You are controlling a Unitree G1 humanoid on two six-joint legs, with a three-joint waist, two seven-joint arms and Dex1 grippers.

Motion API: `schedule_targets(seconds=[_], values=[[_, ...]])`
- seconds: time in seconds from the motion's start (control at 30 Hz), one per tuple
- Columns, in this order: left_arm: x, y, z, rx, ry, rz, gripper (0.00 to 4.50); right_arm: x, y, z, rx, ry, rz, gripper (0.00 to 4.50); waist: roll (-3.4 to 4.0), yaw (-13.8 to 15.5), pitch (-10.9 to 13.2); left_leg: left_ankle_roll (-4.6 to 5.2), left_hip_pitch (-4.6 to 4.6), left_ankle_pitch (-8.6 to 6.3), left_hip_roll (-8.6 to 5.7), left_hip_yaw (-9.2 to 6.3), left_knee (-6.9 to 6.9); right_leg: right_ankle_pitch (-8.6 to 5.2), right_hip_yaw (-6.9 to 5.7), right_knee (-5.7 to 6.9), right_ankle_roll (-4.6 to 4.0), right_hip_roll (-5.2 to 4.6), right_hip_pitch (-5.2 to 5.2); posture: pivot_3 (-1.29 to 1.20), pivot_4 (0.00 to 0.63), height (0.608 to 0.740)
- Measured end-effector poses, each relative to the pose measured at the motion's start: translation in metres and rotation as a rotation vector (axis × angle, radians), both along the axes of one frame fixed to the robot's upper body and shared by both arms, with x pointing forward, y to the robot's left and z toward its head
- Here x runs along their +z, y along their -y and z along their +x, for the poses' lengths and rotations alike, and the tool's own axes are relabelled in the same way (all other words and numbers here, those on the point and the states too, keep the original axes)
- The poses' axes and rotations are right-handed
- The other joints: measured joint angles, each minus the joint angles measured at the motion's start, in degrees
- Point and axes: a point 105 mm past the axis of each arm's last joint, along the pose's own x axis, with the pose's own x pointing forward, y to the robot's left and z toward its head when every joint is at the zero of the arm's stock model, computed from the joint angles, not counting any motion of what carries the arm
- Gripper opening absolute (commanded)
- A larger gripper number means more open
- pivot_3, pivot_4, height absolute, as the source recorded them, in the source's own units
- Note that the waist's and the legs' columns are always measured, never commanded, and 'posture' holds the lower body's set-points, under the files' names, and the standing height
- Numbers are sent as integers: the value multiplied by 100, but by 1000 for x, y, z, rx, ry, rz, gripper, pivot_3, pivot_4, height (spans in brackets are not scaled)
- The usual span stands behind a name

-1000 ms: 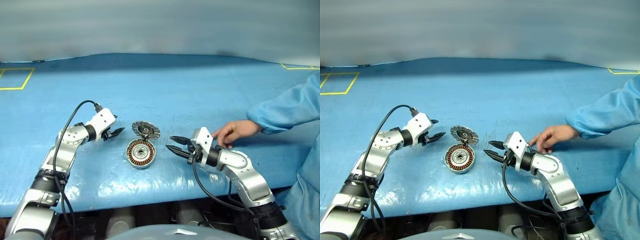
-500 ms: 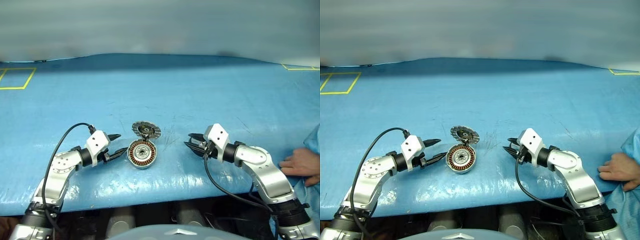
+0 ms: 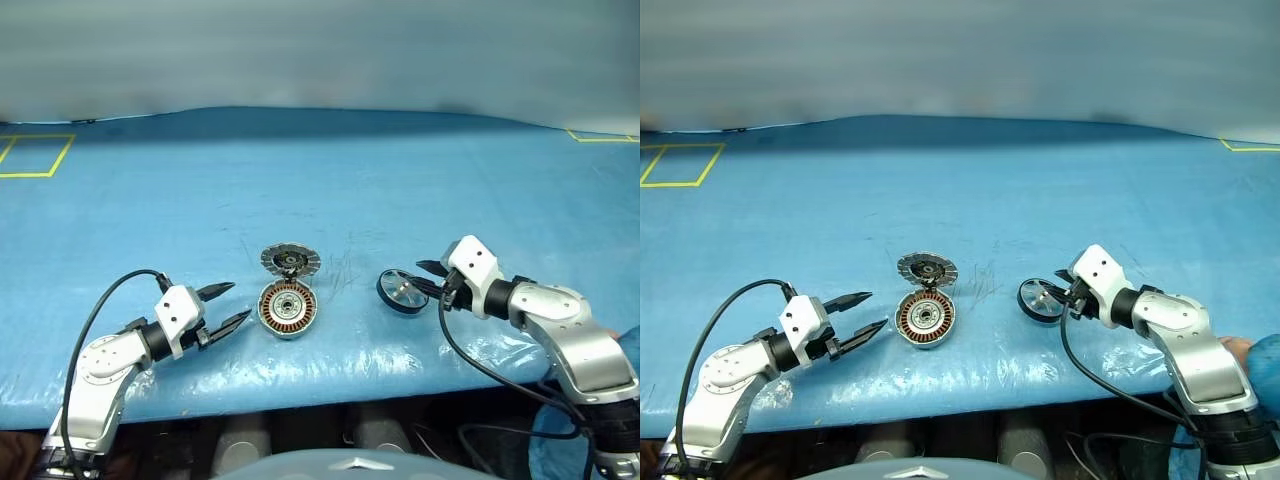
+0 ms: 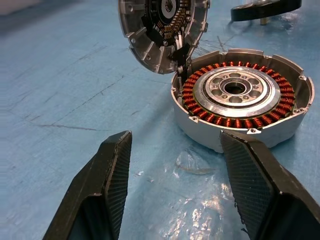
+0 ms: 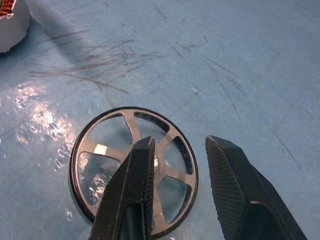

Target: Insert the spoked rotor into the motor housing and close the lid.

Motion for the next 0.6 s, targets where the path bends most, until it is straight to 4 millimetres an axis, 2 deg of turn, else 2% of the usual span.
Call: schedule_targets(seconds=[0.2, 0.6], values=[[2, -5, -3, 25, -5, -18, 2961, -3, 4, -10, 13, -43, -22, 1654, 0, -7, 0, 0, 2, 0, 0, 2, 1, -1, 1, 1, 1, 0, 1, 0, 150, 740], [3, -4, -7, 28, -6, -37, 2961, -13, 1, -11, 21, -81, -52, 1654, 0, -12, 0, 0, 2, 0, 0, 1, 1, -1, 1, 0, 0, 0, 1, 0, 150, 740]])
